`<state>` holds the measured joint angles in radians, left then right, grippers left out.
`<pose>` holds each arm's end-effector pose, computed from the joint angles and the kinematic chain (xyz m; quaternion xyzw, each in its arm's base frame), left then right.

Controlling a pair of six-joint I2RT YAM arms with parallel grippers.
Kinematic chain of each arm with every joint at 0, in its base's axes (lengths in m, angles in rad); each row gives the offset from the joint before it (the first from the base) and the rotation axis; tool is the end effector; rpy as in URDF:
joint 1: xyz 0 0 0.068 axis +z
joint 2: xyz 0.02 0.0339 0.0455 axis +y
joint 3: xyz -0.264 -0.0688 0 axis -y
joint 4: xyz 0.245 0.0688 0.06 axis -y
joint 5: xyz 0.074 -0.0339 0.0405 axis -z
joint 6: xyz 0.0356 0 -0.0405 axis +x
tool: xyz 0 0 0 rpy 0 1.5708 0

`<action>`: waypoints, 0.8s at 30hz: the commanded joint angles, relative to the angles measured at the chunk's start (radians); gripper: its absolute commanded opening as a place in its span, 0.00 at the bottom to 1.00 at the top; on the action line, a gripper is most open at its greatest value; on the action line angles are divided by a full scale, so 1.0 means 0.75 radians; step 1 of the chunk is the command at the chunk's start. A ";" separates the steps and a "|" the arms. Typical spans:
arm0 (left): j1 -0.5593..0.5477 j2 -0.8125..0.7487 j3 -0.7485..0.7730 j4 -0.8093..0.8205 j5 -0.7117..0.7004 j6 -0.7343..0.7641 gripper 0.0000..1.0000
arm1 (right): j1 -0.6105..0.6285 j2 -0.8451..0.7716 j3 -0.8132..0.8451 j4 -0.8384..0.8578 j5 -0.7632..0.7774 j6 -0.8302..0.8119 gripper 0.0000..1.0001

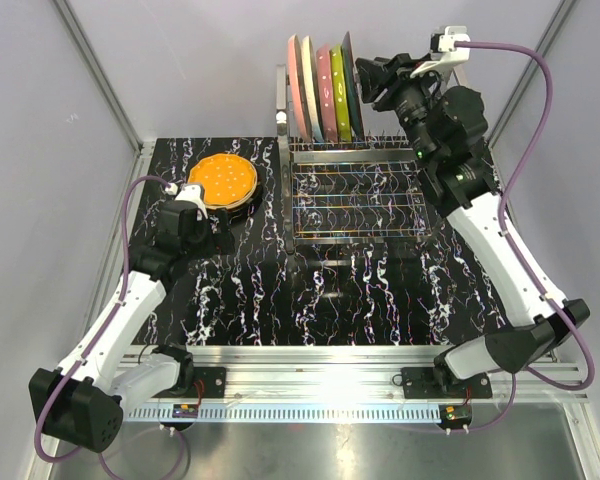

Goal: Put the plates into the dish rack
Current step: Grab a plate with the left arm

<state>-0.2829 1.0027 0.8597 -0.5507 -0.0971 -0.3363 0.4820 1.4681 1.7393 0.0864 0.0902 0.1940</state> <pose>0.2056 -0.0562 0.2905 -0.0447 0.9034 -0.0874 0.4173 0.2810 0.1434 0.5379 -0.0451 0.5689 0.2479 0.7828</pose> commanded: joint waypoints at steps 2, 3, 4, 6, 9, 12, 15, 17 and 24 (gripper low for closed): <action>0.007 -0.024 0.024 0.053 0.007 0.009 0.99 | -0.007 -0.098 0.062 0.010 -0.067 0.020 0.49; 0.007 -0.026 0.022 0.049 0.003 0.009 0.99 | -0.007 -0.121 0.058 0.001 -0.081 0.017 0.50; 0.007 -0.028 0.024 0.051 -0.010 0.009 0.99 | -0.007 -0.135 0.047 -0.015 -0.088 0.015 0.51; 0.007 -0.036 0.020 0.049 -0.024 0.011 0.99 | -0.007 -0.182 0.025 -0.027 -0.100 0.011 0.52; 0.007 -0.038 0.020 0.053 -0.059 0.017 0.99 | -0.005 -0.266 -0.049 -0.054 -0.116 0.009 0.53; 0.007 -0.036 0.024 0.055 -0.102 0.025 0.99 | -0.007 -0.388 -0.165 -0.076 -0.181 0.009 0.53; 0.009 -0.028 0.026 0.061 -0.130 0.037 0.99 | -0.007 -0.536 -0.331 -0.080 -0.243 -0.003 0.52; 0.017 -0.020 0.036 0.057 -0.161 0.027 0.99 | -0.005 -0.642 -0.431 -0.131 -0.255 -0.023 0.50; 0.158 0.123 0.136 0.018 -0.031 -0.065 0.99 | -0.005 -0.926 -0.717 -0.264 -0.437 -0.056 0.37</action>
<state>-0.2050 1.0561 0.8848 -0.5587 -0.1669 -0.3515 0.4812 0.8341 1.2663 -0.0628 -0.1410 0.1673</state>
